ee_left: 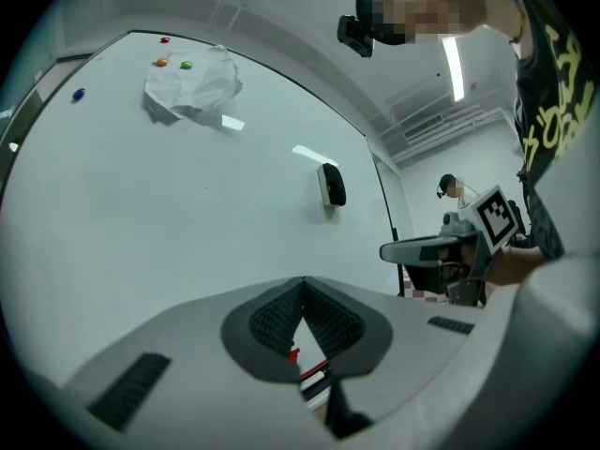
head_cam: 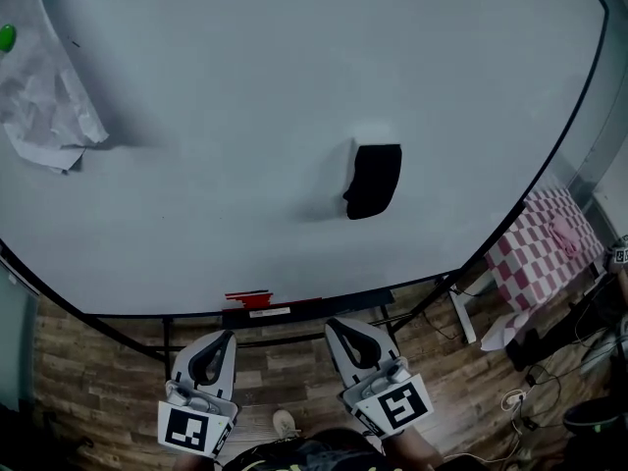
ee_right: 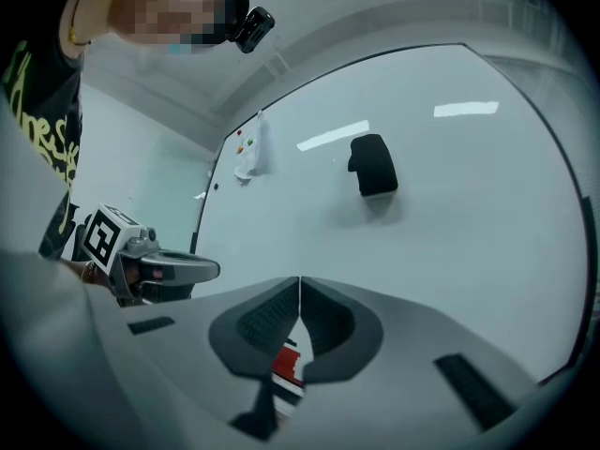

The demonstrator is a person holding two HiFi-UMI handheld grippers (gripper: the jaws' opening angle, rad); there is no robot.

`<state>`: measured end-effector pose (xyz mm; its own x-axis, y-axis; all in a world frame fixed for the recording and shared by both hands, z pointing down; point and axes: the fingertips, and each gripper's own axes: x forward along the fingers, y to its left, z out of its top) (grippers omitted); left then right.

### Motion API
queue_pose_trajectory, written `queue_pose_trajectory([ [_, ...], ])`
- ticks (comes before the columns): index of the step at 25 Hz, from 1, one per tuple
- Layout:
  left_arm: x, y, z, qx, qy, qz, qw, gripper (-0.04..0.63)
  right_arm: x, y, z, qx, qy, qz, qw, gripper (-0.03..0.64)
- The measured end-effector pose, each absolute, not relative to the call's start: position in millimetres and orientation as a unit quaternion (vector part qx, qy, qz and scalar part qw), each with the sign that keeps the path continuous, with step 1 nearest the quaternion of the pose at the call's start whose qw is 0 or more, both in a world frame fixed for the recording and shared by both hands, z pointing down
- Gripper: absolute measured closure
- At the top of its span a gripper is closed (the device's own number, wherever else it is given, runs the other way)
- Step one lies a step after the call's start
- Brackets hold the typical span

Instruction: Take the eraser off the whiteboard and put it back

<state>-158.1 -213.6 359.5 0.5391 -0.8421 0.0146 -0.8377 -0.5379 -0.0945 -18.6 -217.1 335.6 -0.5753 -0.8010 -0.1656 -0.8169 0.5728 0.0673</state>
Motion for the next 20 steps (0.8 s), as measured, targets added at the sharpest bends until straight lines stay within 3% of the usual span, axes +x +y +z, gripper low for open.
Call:
queue_pose_trajectory([
  [9,-150,-212,353,-0.872,0.489,-0.012,0.032,0.589,1,-225,338,-0.468,0.883,0.041,0.02,0.606],
  [20,-156,-211,352,-0.863,0.504,-0.006,0.03,0.589,27,-247,262,-0.492,0.862,0.113,0.048,0.603],
])
